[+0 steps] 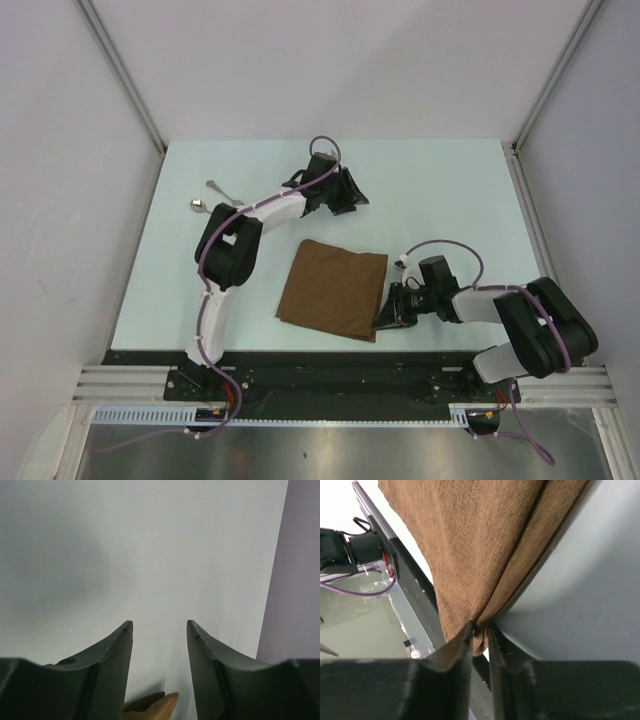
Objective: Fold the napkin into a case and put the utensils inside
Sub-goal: Turn over the upper triangle folded napkin at the center of the board.
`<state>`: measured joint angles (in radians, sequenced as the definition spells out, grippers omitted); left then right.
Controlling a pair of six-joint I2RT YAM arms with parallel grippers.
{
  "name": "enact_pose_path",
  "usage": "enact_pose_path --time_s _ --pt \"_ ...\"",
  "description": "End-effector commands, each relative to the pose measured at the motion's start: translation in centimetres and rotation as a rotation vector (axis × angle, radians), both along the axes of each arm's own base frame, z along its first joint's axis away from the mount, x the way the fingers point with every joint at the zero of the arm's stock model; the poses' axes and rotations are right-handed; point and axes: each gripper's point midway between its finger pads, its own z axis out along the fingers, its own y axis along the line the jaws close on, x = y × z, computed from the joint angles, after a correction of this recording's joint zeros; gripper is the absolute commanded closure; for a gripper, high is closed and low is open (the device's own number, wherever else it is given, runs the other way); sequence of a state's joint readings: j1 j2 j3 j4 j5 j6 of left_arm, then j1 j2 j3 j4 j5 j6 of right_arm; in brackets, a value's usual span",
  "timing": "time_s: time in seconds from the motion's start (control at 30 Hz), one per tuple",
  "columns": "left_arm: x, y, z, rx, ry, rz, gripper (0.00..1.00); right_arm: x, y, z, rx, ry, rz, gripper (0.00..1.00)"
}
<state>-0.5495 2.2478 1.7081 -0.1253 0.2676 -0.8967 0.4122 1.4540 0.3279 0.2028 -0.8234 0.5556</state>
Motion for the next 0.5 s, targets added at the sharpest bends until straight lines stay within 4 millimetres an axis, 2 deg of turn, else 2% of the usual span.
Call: enact_pose_path --time_s 0.0,0.03,0.07,0.1,0.13,0.17,0.2,0.23,0.27,0.33,0.37,0.43,0.47 --pt "0.6 -0.4 6.9 -0.044 -0.149 -0.026 0.46 0.4 -0.3 1.4 -0.012 -0.016 -0.006 0.71" --pt "0.4 -0.2 8.4 -0.051 -0.175 -0.036 0.46 0.8 -0.5 1.6 -0.025 -0.023 -0.020 0.63" --pt "0.1 -0.1 8.9 -0.047 -0.179 -0.047 0.46 1.7 -1.0 1.9 -0.050 -0.058 -0.057 0.60" --pt "-0.2 0.1 9.5 -0.036 -0.199 -0.065 0.46 1.5 -1.5 1.9 -0.076 -0.036 -0.072 0.56" --pt "-0.6 0.2 10.5 -0.033 -0.215 -0.077 0.46 2.4 -1.6 2.5 -0.086 -0.058 -0.090 0.50" --pt "-1.2 0.6 10.4 -0.014 -0.204 -0.090 0.46 3.6 -2.4 2.6 -0.131 -0.076 -0.150 0.47" --pt "-1.6 0.9 10.4 0.009 -0.218 -0.114 0.46 3.9 -3.0 3.1 -0.154 -0.080 -0.181 0.44" --pt "-2.1 1.2 11.4 0.010 -0.237 -0.126 0.46 4.7 -3.3 3.7 -0.164 -0.103 -0.214 0.38" --pt "-2.9 1.8 10.4 0.036 -0.212 -0.137 0.47 6.1 -4.0 4.2 -0.192 -0.129 -0.271 0.34" --pt "-4.1 2.4 10.3 0.054 -0.219 -0.163 0.48 8.0 -4.8 4.8 -0.198 -0.158 -0.342 0.25" --pt "-5.3 3.1 9.9 0.059 -0.204 -0.169 0.48 9.4 -4.9 5.7 -0.194 -0.191 -0.366 0.24" --pt "-7.0 3.3 9.8 0.030 -0.188 -0.197 0.50 11.0 -5.3 5.3 -0.211 -0.180 -0.386 0.24" --pt "-8.3 3.7 9.4 0.024 -0.177 -0.209 0.50 12.5 -5.1 6.0 -0.203 -0.201 -0.394 0.24"
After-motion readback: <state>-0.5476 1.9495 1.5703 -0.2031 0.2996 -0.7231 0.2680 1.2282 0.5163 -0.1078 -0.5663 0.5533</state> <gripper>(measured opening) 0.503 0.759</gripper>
